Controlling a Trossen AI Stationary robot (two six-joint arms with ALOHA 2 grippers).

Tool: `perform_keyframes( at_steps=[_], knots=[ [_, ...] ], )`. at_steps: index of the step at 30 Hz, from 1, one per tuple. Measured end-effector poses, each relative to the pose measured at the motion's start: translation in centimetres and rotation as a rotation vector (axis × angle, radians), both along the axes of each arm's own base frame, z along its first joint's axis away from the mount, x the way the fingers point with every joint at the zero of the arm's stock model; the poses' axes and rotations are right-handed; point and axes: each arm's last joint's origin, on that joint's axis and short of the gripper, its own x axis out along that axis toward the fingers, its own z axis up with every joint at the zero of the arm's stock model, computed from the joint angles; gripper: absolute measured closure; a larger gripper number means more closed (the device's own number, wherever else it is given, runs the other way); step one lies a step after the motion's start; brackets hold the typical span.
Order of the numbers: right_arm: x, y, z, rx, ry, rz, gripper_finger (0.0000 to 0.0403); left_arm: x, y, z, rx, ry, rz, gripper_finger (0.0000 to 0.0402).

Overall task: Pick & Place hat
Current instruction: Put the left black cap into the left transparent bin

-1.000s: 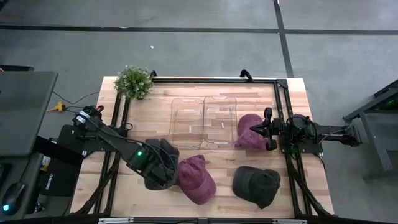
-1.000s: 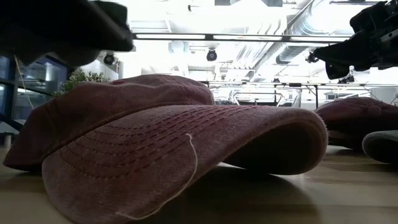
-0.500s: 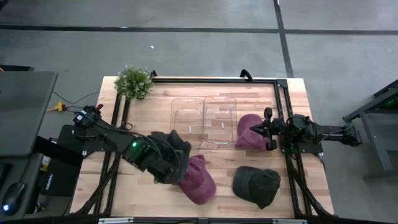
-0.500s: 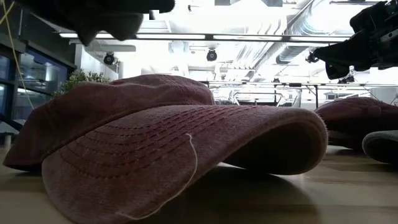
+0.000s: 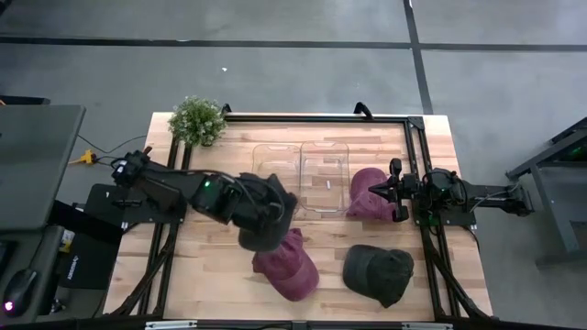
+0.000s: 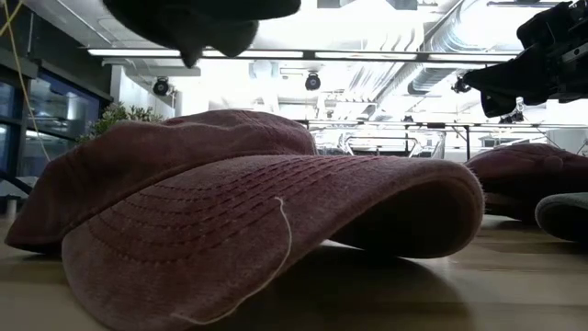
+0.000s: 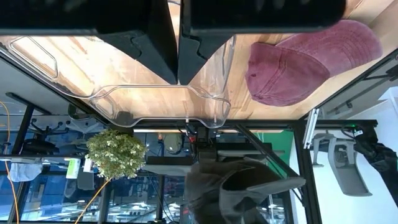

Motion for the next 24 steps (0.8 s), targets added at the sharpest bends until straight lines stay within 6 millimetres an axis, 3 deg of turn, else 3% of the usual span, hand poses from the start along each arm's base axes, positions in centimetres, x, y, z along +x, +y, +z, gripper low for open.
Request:
perform_keyframes(
  at_steps=[16, 24],
  knots=[
    [0.0, 0.0, 0.0, 0.0, 0.001, 0.0, 0.0396, 2.1, 4.6, 0.4, 0.086, -0.032, -0.053, 0.0401],
    [0.0, 0.0, 0.0, 0.0, 0.0, 0.0, 0.0394, 4.7, 7.5, -1.7, 0.067, 0.014, 0.061, 0.0401]
  ],
)
